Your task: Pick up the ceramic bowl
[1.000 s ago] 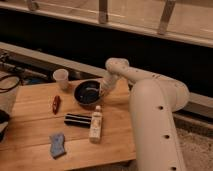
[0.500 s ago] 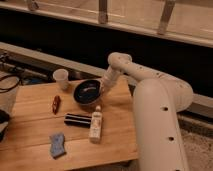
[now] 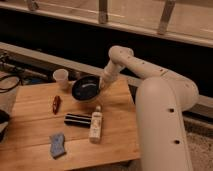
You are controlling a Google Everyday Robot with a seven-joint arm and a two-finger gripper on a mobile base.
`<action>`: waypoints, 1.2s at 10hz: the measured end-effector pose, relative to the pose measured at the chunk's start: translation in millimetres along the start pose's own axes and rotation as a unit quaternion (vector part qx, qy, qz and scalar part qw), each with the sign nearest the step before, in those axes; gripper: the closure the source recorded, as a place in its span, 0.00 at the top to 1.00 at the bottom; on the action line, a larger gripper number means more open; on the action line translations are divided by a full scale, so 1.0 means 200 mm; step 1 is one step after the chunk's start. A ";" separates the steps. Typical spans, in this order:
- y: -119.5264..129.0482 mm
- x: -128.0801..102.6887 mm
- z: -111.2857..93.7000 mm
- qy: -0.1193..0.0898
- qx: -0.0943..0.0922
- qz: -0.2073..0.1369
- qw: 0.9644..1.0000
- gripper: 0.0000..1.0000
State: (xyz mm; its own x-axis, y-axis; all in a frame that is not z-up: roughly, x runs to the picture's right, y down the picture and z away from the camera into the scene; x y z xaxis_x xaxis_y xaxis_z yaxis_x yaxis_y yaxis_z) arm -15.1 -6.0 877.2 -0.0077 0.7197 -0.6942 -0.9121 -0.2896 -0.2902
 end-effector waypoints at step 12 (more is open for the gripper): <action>0.12 0.00 -0.15 -0.007 -0.004 -0.043 0.999 0.08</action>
State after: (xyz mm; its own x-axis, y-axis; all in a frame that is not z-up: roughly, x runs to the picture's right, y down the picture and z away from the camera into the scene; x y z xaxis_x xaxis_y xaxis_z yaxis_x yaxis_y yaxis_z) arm -25.7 -31.4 850.5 0.0643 0.7512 -0.6569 -0.9063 -0.2316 -0.3536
